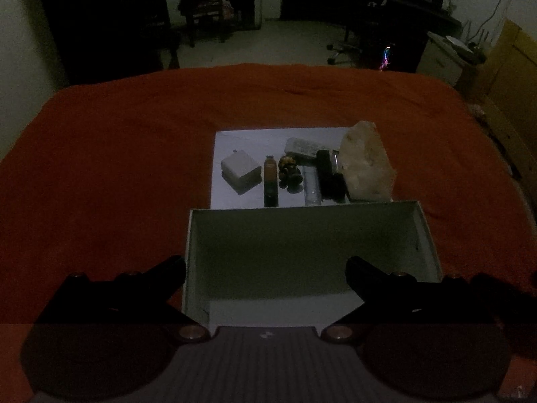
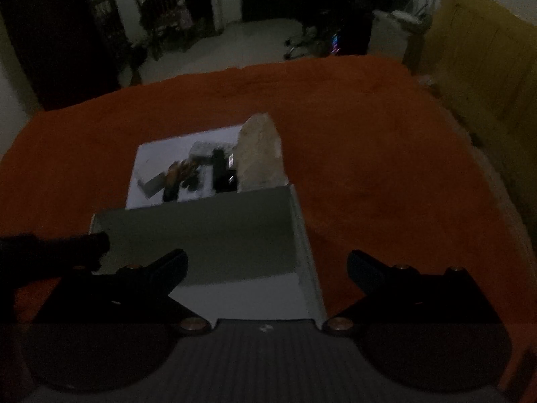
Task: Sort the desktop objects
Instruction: 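Move both grippers forward over the box toward the objects on the paper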
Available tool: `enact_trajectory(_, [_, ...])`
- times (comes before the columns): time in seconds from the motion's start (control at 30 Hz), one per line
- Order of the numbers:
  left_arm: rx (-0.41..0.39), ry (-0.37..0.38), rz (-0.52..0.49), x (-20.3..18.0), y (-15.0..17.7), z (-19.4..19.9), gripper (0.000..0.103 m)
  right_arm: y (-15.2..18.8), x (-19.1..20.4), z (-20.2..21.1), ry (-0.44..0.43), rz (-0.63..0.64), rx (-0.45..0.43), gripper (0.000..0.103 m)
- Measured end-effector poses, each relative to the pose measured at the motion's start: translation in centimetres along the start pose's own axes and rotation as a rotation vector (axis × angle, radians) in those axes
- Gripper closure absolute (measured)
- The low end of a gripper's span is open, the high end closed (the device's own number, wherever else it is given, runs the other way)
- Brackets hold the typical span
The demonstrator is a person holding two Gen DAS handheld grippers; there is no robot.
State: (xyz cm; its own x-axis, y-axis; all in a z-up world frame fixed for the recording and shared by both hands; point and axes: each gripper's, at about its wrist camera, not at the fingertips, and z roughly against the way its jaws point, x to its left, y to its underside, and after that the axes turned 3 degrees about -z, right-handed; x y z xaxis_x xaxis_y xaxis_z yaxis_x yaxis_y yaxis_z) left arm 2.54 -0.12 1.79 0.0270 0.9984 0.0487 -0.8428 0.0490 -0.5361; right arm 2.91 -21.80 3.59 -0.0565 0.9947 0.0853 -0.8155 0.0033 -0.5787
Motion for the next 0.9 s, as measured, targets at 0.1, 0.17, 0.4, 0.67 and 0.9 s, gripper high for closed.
enact_trajectory(0.1, [0.001, 0.007, 0.007, 0.2, -0.3, -0.3, 0.0, -0.8, -0.3, 0.2, -0.013, -0.02, -0.019, 0.0])
enact_trajectory(0.17, [-0.01, 0.031, 0.023, 0.4, -0.8, -0.6, 0.0, -1.2, -0.7, 0.2, -0.034, -0.052, -0.02, 0.0])
enact_trajectory(0.4, [-0.024, 0.085, 0.086, 2.0, -2.8, -2.0, 0.0, -2.1, -1.7, -0.6, -0.066, -0.071, 0.015, 0.0])
enact_trajectory(0.67, [-0.007, 0.099, 0.089, 4.1, -5.4, -4.6, 0.0, -4.6, -2.7, -1.1, -0.084, -0.091, 0.045, 0.0])
enact_trajectory(0.9, [-0.006, 0.072, 0.026, 5.3, -7.9, -7.0, 0.0, -8.3, -2.7, -2.5, -0.09, -0.067, -0.032, 0.0])
